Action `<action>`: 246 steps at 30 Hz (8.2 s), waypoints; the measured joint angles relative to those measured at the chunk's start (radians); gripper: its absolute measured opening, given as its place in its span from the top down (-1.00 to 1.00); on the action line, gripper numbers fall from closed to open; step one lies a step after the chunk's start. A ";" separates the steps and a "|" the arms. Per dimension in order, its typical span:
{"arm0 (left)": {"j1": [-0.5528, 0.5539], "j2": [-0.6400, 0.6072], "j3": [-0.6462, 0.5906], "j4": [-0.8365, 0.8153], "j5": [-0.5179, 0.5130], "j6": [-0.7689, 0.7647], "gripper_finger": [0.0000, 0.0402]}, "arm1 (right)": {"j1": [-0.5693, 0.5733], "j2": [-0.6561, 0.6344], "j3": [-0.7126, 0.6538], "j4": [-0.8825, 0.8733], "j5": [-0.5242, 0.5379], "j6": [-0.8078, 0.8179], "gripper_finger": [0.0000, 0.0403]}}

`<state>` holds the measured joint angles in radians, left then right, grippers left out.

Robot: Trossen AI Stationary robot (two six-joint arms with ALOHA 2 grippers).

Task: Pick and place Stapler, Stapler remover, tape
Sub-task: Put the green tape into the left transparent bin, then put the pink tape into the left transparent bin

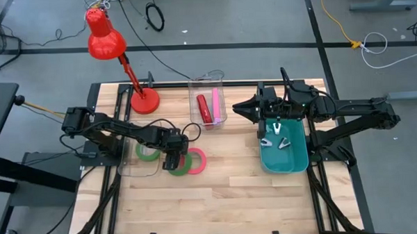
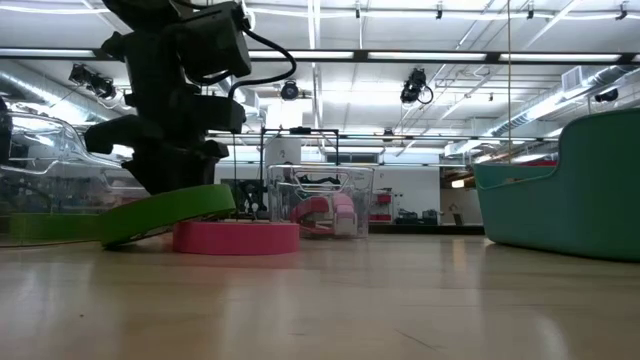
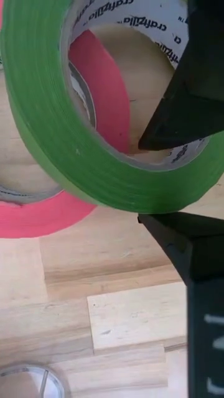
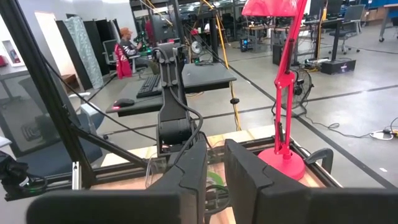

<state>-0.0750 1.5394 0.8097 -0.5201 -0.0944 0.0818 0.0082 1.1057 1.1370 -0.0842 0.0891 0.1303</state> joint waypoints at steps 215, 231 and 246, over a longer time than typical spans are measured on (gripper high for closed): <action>-0.226 0.308 0.394 -0.139 0.002 -0.096 -0.28 | 0.000 -0.112 0.000 -0.225 -0.056 -0.062 0.72; -0.216 0.377 0.395 -0.145 0.007 -0.149 -0.20 | 0.000 -0.112 0.000 -0.235 -0.055 -0.069 0.72; -0.215 0.377 0.395 -0.149 0.006 -0.137 0.48 | 0.000 -0.111 0.000 -0.241 -0.053 -0.087 0.72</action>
<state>-0.2901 1.9160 1.2048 -0.6693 -0.0880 -0.0547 0.0082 0.9943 1.1370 -0.3248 0.0360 0.0437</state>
